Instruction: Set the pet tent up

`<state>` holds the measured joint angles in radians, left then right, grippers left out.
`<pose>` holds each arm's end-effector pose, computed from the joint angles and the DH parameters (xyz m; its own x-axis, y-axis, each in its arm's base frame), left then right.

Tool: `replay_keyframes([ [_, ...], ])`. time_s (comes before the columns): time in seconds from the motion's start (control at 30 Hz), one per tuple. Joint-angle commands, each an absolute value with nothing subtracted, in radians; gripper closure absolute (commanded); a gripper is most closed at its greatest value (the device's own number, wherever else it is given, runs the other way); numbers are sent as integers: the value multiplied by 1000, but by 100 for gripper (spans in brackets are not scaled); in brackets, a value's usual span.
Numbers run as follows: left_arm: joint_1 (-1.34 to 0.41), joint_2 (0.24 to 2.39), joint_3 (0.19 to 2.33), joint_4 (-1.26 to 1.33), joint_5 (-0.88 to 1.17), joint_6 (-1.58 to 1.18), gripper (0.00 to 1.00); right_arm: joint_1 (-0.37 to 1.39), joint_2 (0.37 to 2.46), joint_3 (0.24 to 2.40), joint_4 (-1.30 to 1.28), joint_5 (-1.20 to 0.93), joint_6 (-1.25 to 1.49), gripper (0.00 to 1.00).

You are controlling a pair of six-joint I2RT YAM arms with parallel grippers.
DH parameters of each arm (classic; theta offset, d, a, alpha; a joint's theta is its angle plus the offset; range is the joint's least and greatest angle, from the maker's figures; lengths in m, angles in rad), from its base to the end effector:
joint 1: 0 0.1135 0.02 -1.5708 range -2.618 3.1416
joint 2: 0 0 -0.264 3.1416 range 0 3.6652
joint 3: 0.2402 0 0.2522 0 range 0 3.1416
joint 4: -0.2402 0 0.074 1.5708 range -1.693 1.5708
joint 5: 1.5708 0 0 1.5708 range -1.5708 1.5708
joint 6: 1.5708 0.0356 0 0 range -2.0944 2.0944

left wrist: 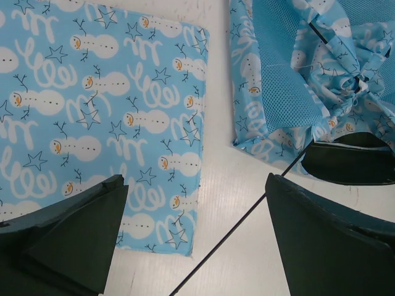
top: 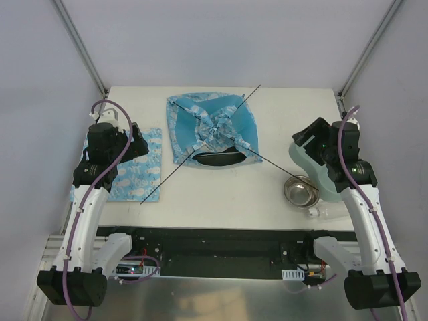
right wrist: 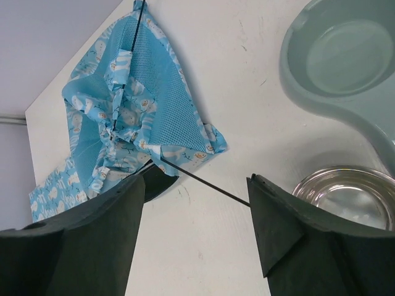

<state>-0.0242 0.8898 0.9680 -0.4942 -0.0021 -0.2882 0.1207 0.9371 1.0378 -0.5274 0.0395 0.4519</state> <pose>0.1935 -0.0046 0.3533 -0.3937 -0.2748 -0.8772 -0.0935 0.9613 -0.2592 0.1998 0.0228 0.3652 -0.4066 0.3902 -0.8261 0.1033 0.9180 0.3828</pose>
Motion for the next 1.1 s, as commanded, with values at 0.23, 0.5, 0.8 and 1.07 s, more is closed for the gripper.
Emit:
replay_keyframes([
  [0.23, -15, 888, 954, -466, 29, -278, 1, 124, 971, 1111, -538, -171, 281, 10],
  [0.5, -17, 903, 986, -466, 417, -259, 1, 126, 1006, 1106, -591, -437, 170, 6],
  [0.8, -126, 913, 999, -446, 555, -322, 1, 233, 1026, 1025, -535, -393, 158, 1],
  [1.07, -195, 879, 950, -439, 520, -374, 1, 285, 1095, 1002, -532, -272, 144, 6],
])
